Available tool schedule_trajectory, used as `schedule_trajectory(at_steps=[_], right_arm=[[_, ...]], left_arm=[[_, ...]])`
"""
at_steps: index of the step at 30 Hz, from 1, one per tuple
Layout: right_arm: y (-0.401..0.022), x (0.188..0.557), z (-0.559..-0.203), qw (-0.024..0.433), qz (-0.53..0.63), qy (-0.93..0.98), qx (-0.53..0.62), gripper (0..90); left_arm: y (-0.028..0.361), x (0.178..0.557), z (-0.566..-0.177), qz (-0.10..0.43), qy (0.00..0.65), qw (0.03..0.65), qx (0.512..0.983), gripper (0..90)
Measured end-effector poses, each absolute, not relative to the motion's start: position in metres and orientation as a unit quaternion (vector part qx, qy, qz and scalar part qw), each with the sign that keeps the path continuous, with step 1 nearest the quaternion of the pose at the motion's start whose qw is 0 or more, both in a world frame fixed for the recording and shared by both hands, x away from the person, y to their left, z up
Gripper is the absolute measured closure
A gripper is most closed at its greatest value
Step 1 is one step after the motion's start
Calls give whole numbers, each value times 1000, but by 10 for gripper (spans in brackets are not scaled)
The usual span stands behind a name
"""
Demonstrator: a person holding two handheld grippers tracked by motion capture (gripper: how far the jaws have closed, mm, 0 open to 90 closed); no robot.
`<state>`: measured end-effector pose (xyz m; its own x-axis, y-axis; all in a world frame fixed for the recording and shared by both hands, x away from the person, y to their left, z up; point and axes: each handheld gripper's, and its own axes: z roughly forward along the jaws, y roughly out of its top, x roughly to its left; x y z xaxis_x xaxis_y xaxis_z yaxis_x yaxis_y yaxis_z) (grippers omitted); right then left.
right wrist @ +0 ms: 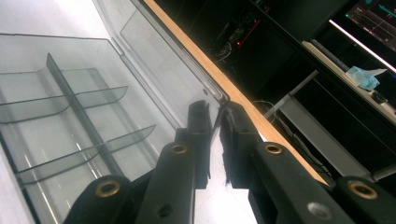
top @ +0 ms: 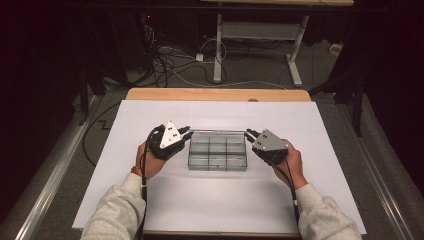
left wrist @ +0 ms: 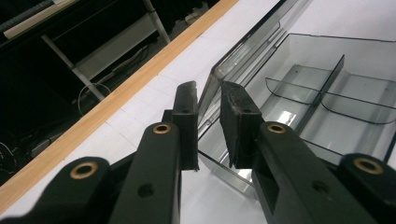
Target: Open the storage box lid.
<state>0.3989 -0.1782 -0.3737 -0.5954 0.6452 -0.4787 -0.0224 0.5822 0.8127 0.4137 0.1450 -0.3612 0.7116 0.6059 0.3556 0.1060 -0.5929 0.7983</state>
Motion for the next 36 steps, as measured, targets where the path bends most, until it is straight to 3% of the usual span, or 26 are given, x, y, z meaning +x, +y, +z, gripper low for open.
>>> schedule_trajectory(at_steps=[36], right_arm=[[-180, 447, -356, 345, 464, 770, 272, 779]], left_arm=[[147, 458, -354, 267, 262, 452, 810, 727]])
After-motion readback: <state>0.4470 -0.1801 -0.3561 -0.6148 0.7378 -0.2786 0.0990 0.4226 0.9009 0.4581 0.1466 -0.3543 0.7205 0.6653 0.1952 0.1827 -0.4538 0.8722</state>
